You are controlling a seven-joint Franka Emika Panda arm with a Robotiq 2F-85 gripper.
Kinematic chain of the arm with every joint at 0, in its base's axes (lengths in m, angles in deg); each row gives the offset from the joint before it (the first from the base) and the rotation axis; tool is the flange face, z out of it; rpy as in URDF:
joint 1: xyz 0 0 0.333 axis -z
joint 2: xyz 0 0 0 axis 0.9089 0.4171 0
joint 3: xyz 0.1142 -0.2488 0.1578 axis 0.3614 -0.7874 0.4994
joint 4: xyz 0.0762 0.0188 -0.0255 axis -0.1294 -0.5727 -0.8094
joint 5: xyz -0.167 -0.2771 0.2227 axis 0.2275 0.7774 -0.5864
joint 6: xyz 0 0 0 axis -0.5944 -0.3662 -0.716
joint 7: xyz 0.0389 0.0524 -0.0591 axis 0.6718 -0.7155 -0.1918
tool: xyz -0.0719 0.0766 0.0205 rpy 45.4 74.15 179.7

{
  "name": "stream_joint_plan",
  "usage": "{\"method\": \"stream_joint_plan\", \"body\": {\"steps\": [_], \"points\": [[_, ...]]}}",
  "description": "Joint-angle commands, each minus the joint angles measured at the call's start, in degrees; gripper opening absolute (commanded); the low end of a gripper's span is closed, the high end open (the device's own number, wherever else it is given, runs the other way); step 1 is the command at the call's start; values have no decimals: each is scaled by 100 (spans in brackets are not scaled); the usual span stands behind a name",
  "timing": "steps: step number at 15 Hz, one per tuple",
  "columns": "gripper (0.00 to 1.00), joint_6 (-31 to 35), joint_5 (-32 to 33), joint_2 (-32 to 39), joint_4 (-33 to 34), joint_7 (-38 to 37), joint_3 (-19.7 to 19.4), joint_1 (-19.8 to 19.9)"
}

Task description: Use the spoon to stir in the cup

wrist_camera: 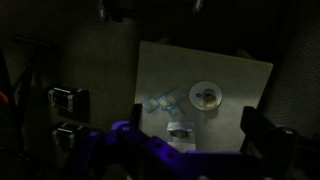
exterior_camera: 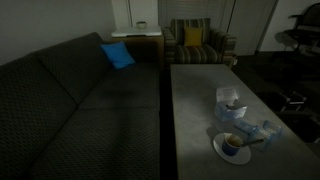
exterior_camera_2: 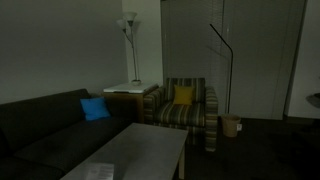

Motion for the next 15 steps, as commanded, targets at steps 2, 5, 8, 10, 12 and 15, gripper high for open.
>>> {"method": "stream_joint_plan", "body": {"steps": [2,5,8,10,12,15], "points": [[100,124,122,88,-4,71,-114,-68],[100,642,399,284,-2,357,-255,14],[100,1332,449,674,-38,867,-612,-22],[100,1680,398,974,-31,1206,-825,-53],[100,1976,391,1315,1,1491,-973,-72],[100,2394,342,1717,0,1851,-1105,-144]]}}
